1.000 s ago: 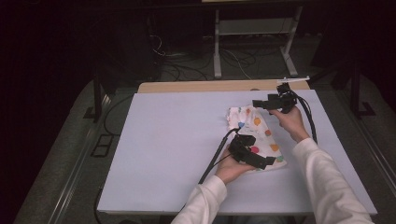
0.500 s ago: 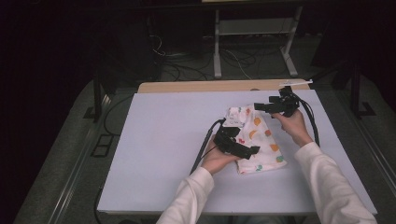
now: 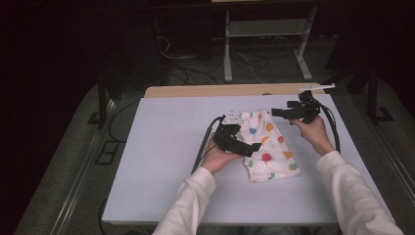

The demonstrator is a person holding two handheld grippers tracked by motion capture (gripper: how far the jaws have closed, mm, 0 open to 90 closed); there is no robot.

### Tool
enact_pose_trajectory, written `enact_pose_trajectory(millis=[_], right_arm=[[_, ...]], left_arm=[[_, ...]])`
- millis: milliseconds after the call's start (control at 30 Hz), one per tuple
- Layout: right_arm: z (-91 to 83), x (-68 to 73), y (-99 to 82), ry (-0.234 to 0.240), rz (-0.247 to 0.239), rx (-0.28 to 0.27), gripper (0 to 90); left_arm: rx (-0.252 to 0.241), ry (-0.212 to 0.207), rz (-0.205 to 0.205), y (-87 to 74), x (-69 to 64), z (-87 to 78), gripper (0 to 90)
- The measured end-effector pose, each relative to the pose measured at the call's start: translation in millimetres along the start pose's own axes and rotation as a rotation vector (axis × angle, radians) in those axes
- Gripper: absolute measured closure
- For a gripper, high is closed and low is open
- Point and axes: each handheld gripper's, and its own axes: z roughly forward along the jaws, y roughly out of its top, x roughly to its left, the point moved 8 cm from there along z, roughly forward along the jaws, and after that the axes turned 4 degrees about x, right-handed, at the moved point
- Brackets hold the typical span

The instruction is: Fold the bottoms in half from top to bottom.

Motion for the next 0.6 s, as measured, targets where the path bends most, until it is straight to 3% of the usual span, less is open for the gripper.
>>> enact_pose_trajectory(millis=[367, 600], right_arm=[[-3.0, -4.4, -1.9, -0.006, -0.001, 0.012, 1.2], [-6.2, -6.3, -0.6, 0.003, 0.004, 0.012, 1.2]], left_arm=[[0.009, 0.032, -0.003, 12.7, 25.5, -12.4, 0.0], [0.041, 0.029, -0.009, 11.0, 35.6, -9.9, 0.0]])
